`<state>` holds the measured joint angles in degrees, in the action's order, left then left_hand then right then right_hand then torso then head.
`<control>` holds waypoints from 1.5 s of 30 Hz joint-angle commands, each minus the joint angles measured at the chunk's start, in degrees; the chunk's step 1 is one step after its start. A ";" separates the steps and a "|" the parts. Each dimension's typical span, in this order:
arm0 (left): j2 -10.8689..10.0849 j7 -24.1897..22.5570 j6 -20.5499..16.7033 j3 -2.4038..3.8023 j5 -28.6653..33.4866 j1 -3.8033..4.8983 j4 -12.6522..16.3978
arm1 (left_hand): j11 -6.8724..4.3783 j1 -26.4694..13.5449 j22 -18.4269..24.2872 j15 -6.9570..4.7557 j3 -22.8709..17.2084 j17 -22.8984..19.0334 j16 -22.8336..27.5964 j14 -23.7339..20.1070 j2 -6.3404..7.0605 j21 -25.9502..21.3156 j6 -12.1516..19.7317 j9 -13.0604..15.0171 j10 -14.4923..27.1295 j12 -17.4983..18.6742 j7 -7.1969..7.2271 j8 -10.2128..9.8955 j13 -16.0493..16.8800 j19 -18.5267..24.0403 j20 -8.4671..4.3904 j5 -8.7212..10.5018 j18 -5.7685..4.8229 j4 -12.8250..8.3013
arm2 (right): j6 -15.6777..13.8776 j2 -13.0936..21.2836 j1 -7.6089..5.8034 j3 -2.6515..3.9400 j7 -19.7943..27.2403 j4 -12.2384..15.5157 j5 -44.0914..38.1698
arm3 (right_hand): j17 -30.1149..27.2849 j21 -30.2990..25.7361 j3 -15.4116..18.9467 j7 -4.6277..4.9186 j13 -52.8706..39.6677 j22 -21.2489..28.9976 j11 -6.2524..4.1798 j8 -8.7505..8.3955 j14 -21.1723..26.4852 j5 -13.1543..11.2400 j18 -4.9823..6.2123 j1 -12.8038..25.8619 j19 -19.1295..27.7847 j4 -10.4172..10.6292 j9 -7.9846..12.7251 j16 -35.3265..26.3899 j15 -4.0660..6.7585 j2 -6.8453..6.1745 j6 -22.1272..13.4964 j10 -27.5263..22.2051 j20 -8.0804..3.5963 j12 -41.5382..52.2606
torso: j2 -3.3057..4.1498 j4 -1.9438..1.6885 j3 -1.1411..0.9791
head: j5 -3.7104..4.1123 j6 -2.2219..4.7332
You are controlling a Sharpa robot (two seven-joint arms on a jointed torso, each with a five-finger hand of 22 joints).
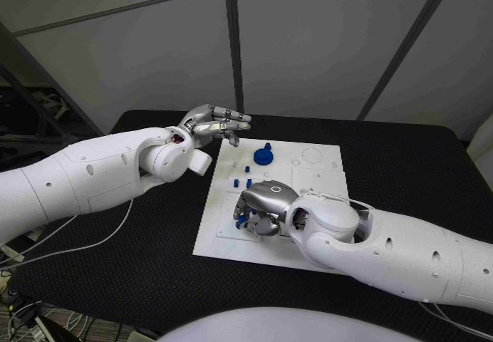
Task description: Assemble the parts on the task board
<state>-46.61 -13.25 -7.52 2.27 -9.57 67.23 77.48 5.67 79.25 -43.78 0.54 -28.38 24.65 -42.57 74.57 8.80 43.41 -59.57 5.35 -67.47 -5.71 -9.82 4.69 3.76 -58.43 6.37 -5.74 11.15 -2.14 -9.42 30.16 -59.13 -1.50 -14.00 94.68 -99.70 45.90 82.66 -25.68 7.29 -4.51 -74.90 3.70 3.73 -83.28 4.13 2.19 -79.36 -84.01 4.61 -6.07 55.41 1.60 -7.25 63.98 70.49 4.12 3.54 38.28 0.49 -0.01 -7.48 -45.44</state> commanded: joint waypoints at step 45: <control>-1.10 0.36 0.62 -0.54 0.22 0.06 -0.11 | 0.08 -0.18 0.16 0.01 0.39 -0.11 0.42 -0.19 -0.33 -0.35 0.33 -0.08 0.23 0.29 0.02 -0.27 0.10 0.45 0.19 0.48 -0.67 -0.01 | -16.64 26.72 -0.81 3.48 -6.37 15.56 20.56 | 9.37 4.04 12.02 -2.31 -8.75 -12.66 -3.26 2.71 -2.37 -1.14 -1.24 5.91 -4.14 7.50 -0.88 9.71 1.99 -3.77 -0.48 13.38 -1.03 11.26 | -0.89 1.33 -0.15 | 3.24 1.76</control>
<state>-47.69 -12.75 -7.31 1.73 -9.56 67.21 77.35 5.67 79.25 -43.68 0.62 -28.38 24.61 -42.28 74.65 8.81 43.41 -59.57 5.35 -67.47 -5.71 -9.82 4.69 3.80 -58.22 6.57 -5.46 11.15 -2.14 -23.83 56.50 -59.87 1.93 -16.04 109.62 -83.68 55.18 86.22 -13.90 5.28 -12.08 -74.95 0.96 6.15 -83.94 2.99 2.13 -74.21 -83.98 11.51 -6.59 64.91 3.11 -10.96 62.81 81.91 3.52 13.16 37.56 1.52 -0.14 -4.65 -43.80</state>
